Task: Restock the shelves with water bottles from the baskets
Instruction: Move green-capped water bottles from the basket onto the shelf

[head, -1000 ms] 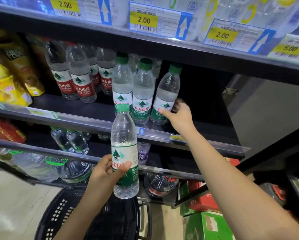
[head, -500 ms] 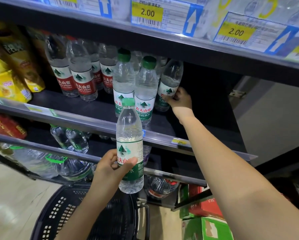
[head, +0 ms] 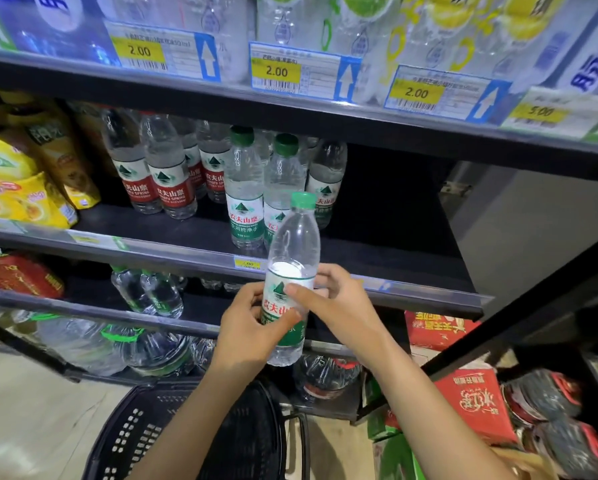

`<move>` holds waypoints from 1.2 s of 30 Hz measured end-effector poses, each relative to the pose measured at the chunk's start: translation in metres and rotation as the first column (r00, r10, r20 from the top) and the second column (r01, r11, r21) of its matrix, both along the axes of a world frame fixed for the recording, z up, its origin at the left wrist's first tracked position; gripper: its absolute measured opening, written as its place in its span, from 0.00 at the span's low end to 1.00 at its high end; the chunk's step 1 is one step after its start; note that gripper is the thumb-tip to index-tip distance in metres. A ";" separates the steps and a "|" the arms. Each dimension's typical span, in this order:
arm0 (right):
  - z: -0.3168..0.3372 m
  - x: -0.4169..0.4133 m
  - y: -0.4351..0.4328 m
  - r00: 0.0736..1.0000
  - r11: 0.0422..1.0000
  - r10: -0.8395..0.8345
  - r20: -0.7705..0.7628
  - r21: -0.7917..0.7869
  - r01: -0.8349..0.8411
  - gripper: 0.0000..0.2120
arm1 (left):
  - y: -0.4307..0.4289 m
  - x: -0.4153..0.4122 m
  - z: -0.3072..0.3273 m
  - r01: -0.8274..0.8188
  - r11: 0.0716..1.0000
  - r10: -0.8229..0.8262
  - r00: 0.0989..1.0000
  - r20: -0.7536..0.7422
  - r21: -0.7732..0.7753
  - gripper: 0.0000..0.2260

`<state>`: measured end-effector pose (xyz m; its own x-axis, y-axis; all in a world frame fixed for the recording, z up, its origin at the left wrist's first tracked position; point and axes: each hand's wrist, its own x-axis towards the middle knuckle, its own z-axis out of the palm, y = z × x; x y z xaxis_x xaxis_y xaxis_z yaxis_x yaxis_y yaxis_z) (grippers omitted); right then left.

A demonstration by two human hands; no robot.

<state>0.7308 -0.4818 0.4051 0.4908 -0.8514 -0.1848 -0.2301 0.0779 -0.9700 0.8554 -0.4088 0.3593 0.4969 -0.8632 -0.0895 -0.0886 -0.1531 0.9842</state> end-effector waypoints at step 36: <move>0.002 0.032 -0.109 0.967 0.939 -0.225 -0.123 -0.293 0.181 0.25 | -0.105 0.114 0.031 -0.013 0.994 0.044 0.954 0.295 -0.106 0.21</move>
